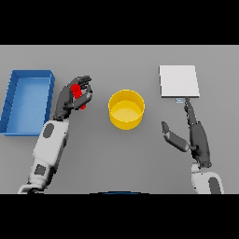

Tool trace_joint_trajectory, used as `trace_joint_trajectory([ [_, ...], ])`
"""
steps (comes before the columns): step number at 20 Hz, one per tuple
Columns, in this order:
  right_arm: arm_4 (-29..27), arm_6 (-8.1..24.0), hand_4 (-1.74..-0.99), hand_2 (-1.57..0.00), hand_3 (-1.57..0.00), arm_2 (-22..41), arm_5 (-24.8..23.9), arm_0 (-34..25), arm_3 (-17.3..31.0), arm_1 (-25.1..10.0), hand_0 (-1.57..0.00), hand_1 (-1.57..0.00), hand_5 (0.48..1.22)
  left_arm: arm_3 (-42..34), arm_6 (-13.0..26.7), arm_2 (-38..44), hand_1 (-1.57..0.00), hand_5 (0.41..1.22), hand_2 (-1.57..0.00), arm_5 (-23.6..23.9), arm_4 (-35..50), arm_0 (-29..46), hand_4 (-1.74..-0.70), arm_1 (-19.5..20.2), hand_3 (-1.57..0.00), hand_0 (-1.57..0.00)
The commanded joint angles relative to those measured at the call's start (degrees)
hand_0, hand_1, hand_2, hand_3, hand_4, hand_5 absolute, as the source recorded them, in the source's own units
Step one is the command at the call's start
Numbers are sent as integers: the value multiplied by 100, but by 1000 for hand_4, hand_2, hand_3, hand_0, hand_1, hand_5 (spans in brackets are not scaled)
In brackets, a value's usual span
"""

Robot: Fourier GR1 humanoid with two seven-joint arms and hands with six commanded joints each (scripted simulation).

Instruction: Pick up the red beaker and tilt it to pour out 1 green nut into yellow bowl. Pick up the yellow bowl and place it on the metallic measuring scale.

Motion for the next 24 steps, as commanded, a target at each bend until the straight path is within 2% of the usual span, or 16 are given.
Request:
trace_joint_trajectory([
  [1, -9, 7, -1255, 1, 1, 14, 1, 8, 33, 35, 1, 1, 644, 32, 34, -12, -699, 941, -733, 42, -55, -69, -1500, 35, -724, -662],
  [3, -16, 18, -1254, 1, 1, -7, -19, -60, 114, 55, 1, 1, 645, 130, -102, -83, -1013, 1042, -1034, 27, -170, -109, -1575, 60, -926, -989],
  [4, -30, 33, -1252, 1, 1, -2, -3, -69, 101, 54, 1, 1, 644, 175, -189, -139, -1125, 1078, -1142, 20, -206, -144, -1603, 51, -974, -1106],
  [6, -56, -30, -1254, 1, 1, 4, -3, -23, 69, 80, 1, 1, 644, 213, -65, -185, -1285, 1129, -1296, 51, -287, -209, -1544, 70, -1189, -1273],
  [8, 7, 11, -1257, 1, 1, 33, -34, 2, 44, 90, 1, 1, 645, 146, -102, -193, -1388, 1162, -1395, 69, -314, -145, -1505, -27, -1326, -1380],
  [12, -21, -79, -1262, 1, 1, 32, -26, 15, 62, 108, 1, 1, 646, -11, -209, -57, -1496, 1132, -1499, 180, -23, -117, -1644, -38, -1471, -1493],
  [15, 36, -83, -1259, 1, 1, 32, -65, 46, 46, 87, 1, 1, 647, -430, -200, -111, -1533, 1118, -1534, 291, 110, -70, -1692, -23, -1520, -1531],
  [16, 34, -92, -1259, 1, 1, 15, -46, 45, 50, 48, 1, 1, 649, -606, -47, -188, -1540, 1114, -1542, 368, 76, -79, -1701, -14, -1530, -1539],
  [17, 31, -153, -1263, 1, 1, 20, -39, 68, 14, 38, 1, 1, 652, -721, -56, -310, -1546, 1114, -1547, 374, 6, -40, -1709, 11, -1538, -1545],
  [22, 151, -138, -1253, 1, 1, 92, -44, 78, 27, 34, 1, 1, 666, -1198, 942, -1140, -1563, 1124, -1563, 179, -754, -329, -1731, 521, -1560, -1563],
  [24, 236, -74, -1256, 1, 1, 112, -102, 75, -67, 34, 1, 1, 674, -1272, 1105, -1399, -1565, 1122, -1565, 44, -954, -372, -1733, 673, -1562, -1564],
])
